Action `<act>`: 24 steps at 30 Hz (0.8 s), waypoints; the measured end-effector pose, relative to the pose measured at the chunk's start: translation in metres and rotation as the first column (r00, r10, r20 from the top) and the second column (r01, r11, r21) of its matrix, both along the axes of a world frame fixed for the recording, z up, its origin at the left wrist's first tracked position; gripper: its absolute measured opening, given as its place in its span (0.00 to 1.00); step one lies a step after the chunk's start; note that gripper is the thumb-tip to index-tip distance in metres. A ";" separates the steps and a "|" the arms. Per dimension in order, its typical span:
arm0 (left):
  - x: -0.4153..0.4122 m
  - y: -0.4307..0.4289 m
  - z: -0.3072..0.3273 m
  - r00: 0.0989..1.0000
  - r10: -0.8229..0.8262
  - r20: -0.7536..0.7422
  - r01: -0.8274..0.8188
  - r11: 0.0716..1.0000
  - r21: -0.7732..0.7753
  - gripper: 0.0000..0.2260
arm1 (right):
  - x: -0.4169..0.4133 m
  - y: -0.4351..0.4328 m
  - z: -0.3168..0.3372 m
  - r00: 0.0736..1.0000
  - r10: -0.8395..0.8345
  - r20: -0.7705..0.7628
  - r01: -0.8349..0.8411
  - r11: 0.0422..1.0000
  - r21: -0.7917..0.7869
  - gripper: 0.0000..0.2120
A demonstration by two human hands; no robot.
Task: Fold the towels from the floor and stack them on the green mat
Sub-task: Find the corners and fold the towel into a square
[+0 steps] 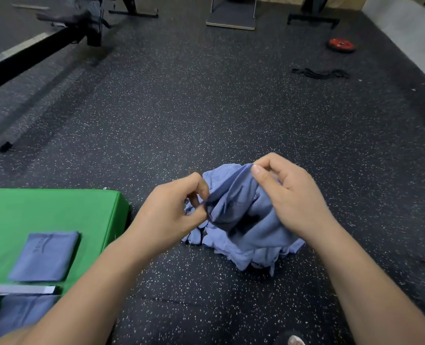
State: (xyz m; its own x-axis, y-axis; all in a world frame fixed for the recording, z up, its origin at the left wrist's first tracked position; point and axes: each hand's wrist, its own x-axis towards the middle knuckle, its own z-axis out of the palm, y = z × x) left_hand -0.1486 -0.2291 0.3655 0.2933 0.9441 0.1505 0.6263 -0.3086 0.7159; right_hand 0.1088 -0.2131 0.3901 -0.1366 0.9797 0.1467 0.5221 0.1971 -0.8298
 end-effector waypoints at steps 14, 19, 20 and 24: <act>0.025 -0.004 -0.005 0.938 0.168 0.303 -0.072 0.950 -0.304 0.15 | -0.002 -0.003 0.006 0.999 -0.038 -0.019 0.039 0.999 0.038 0.09; 0.017 0.003 -0.009 0.888 0.196 0.417 -0.080 0.957 -0.280 0.14 | 0.002 -0.001 0.006 0.996 -0.088 0.028 0.087 0.995 0.044 0.09; 0.015 0.005 -0.010 0.886 0.227 0.405 -0.124 0.956 -0.265 0.13 | 0.003 -0.001 0.005 0.995 -0.097 0.036 0.095 0.994 0.047 0.10; 0.007 0.012 -0.012 0.895 0.351 0.274 -0.286 0.925 -0.251 0.13 | 0.003 -0.001 0.001 0.991 -0.083 0.106 0.078 0.996 0.042 0.10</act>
